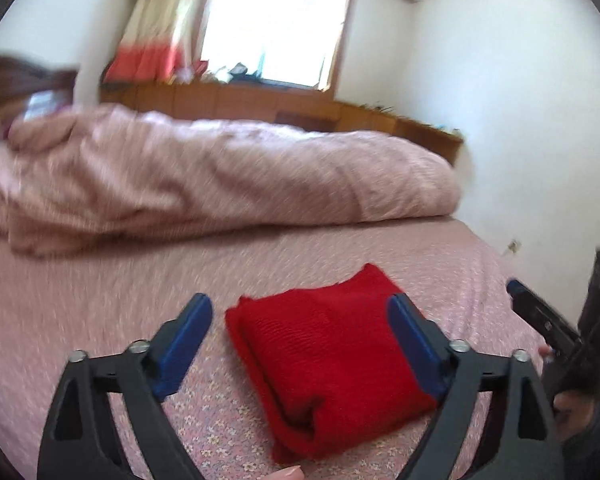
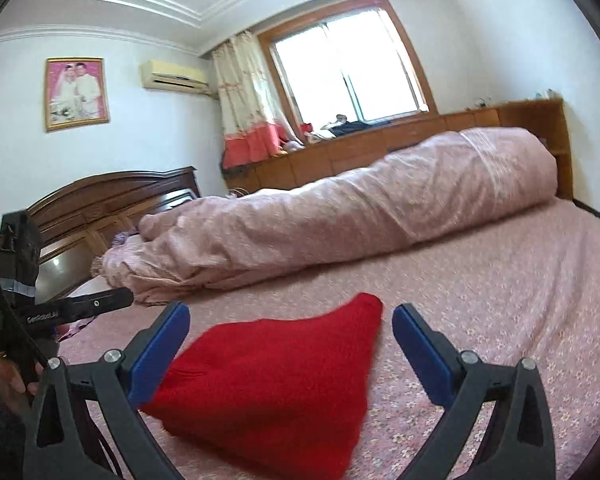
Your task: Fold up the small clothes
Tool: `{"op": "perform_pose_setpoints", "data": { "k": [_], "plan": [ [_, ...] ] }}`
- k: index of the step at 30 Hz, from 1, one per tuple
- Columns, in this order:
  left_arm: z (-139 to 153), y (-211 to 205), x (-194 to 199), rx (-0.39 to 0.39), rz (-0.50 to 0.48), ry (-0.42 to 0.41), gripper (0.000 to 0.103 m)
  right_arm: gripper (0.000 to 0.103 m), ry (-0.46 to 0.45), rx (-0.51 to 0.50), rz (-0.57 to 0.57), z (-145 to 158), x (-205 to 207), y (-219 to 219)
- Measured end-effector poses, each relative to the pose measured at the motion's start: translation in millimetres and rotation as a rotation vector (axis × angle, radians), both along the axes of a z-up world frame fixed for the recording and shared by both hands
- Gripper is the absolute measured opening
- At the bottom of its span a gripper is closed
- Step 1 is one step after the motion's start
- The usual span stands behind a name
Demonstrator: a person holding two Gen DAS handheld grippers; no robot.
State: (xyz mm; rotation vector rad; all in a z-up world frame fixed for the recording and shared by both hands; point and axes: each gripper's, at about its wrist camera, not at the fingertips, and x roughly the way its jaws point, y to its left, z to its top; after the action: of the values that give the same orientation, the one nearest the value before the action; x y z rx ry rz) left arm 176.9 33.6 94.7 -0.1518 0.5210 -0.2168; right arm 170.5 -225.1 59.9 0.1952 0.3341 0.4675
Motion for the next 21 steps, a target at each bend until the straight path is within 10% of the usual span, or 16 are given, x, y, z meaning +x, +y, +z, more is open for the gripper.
{"op": "perform_pose_setpoints", "data": {
  "k": [10,21],
  "plan": [
    [-64.3,-37.2,-31.4,0.144,-0.014,0.017,0.096,0.103,-0.031,-0.194,-0.094,-17.5,-50.4,8.3],
    [-116.0,-30.6,-29.4,0.083,0.049,0.022,0.096,0.103,0.036,-0.310,-0.086,-77.4,-52.3,17.1]
  ]
}}
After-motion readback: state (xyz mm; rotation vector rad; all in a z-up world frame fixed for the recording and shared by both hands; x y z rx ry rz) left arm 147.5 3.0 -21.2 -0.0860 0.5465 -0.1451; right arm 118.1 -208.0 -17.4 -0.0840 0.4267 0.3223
